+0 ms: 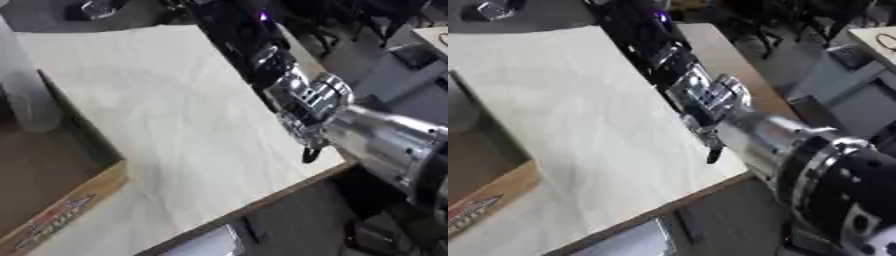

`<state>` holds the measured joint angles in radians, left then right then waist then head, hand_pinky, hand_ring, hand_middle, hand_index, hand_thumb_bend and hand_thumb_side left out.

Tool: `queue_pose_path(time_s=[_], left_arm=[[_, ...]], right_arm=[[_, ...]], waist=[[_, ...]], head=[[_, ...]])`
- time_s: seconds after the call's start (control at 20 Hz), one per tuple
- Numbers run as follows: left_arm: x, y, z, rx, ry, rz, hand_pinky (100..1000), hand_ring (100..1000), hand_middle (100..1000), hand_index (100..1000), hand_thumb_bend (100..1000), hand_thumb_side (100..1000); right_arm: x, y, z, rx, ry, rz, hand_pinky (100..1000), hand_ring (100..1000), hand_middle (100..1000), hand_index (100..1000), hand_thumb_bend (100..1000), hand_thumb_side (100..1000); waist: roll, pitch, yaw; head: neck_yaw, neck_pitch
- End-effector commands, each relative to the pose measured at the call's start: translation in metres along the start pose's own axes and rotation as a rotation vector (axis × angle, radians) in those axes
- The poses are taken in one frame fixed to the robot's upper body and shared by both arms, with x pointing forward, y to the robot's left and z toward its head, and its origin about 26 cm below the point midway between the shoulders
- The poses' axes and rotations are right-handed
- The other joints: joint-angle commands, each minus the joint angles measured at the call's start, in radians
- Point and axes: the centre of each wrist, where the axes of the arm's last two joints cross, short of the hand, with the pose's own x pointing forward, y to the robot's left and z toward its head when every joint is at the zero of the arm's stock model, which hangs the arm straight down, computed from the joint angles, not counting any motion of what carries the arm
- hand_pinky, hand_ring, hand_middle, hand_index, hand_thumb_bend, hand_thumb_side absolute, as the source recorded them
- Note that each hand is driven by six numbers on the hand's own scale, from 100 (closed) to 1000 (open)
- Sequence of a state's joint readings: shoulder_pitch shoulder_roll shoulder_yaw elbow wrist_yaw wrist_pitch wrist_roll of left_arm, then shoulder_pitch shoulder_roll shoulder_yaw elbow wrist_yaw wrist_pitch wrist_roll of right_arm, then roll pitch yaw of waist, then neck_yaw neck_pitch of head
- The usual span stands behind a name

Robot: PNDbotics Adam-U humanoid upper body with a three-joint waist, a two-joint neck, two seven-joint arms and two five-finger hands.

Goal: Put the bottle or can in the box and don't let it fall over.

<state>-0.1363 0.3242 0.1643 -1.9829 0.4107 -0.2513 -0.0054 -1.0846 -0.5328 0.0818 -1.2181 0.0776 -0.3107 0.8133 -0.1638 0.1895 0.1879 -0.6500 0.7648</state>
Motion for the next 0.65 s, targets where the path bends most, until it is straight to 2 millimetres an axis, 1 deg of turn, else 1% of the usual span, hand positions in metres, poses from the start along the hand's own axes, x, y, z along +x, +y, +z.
queue_pose_path(time_s=[0.05, 0.1, 0.15, 0.25, 0.35, 0.65], left_arm=[[0.007, 0.002, -0.003, -0.011, -0.025, -0.025, 692, 432, 883, 882, 248, 790], [0.007, 0.003, -0.002, -0.009, -0.025, -0.028, 692, 432, 883, 882, 248, 789], [0.007, 0.004, -0.001, -0.006, -0.025, -0.032, 692, 430, 883, 882, 246, 790], [0.006, 0.005, 0.0, -0.001, -0.023, -0.038, 692, 429, 883, 882, 245, 790], [0.006, 0.006, 0.002, 0.002, -0.021, -0.044, 691, 428, 882, 882, 243, 790], [0.006, 0.008, 0.006, 0.003, -0.024, -0.055, 688, 421, 880, 881, 237, 790]], right_arm=[[0.021, -0.032, 0.031, -0.123, -0.001, 0.071, 974, 1000, 1000, 990, 154, 170], [0.026, -0.035, 0.04, -0.162, 0.002, 0.078, 966, 1000, 1000, 985, 145, 168], [0.03, -0.038, 0.05, -0.201, 0.005, 0.081, 959, 1000, 1000, 972, 113, 167], [0.037, -0.041, 0.067, -0.262, 0.013, 0.073, 957, 1000, 1000, 969, 100, 167], [0.041, -0.044, 0.09, -0.33, 0.038, 0.058, 967, 1000, 1000, 969, 100, 173], [0.048, -0.038, 0.141, -0.469, 0.039, -0.044, 978, 1000, 1000, 958, 100, 230]], waist=[[0.016, -0.027, -0.013], [0.018, -0.029, -0.02], [0.021, -0.029, -0.029], [0.027, -0.03, -0.042], [0.035, -0.032, -0.059], [0.059, -0.03, -0.101]], head=[[0.023, 0.005], [0.034, 0.005], [0.058, 0.005], [0.104, 0.005], [0.156, 0.005], [0.241, 0.005]])
